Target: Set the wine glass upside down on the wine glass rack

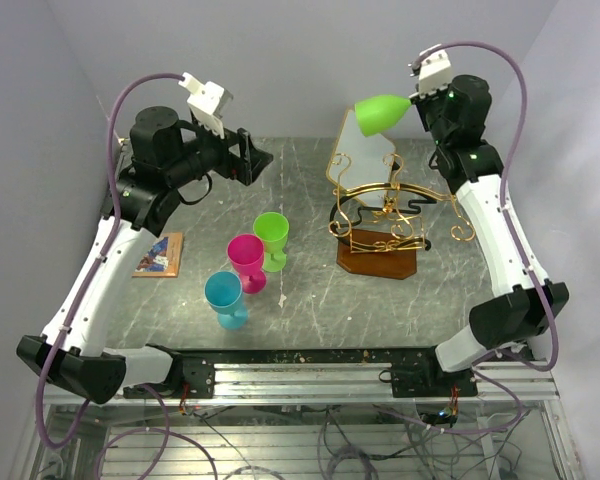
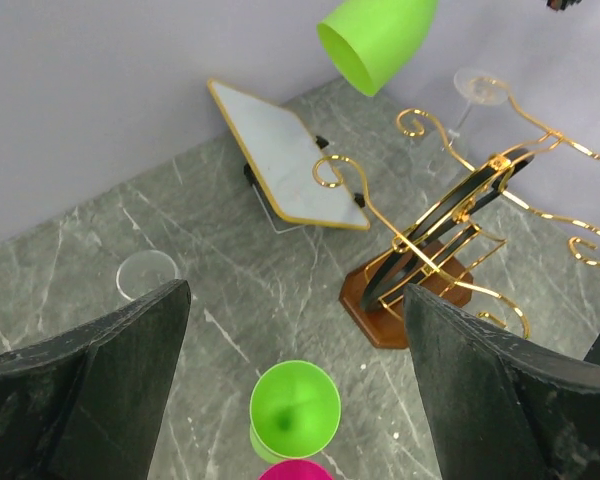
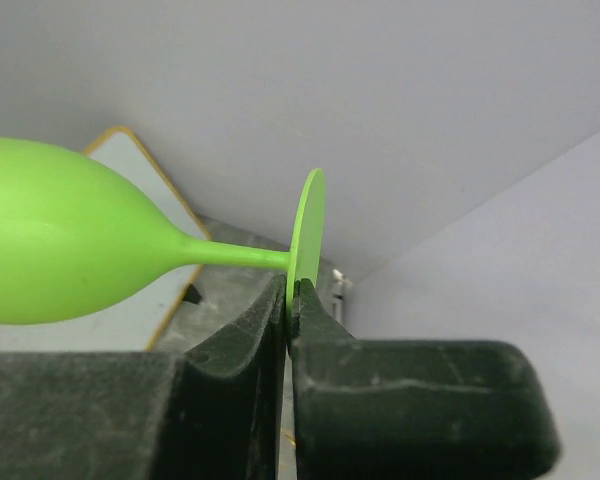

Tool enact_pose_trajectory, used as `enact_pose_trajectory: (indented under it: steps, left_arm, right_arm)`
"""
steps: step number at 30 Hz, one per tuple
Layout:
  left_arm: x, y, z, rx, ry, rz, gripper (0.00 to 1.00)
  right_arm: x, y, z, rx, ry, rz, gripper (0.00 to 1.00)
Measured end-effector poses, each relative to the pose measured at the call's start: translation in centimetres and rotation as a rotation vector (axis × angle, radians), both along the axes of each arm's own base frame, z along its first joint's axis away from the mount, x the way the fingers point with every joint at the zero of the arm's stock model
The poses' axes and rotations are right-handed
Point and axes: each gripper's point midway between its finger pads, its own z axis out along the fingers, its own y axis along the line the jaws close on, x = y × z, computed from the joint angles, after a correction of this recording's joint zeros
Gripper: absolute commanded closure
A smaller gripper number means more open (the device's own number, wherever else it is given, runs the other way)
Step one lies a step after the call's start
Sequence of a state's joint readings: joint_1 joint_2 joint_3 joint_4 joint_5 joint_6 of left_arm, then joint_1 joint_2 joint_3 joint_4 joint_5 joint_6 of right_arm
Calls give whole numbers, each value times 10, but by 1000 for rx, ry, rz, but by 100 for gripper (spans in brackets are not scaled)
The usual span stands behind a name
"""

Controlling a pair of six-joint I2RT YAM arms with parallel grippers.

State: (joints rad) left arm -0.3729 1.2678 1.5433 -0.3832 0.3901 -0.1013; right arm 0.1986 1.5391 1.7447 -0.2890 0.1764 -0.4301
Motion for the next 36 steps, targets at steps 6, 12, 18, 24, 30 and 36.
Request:
enact_pose_trajectory:
  steps: [6, 12, 18, 24, 30, 36]
  left_arm:
    - [2, 1, -15, 26, 19, 3, 5]
    - [2, 1, -15, 30, 14, 3, 6]
    - [2, 1, -15, 35, 10, 2, 7]
    - [2, 2, -15, 39, 6, 3, 7]
    - [4, 4, -14, 48, -3, 15, 7]
    - [4, 7, -13, 58, -14, 25, 7]
  right_arm:
    - [19, 5, -15, -225, 18, -36, 100]
    - [31, 15, -22, -453, 3, -20, 100]
    - [37, 31, -36, -666, -2, 48, 100]
    - [43, 49, -48, -817, 6, 140, 100]
    - [43, 61, -61, -919, 17, 234, 100]
    - [39, 71, -90, -995, 79, 354, 100]
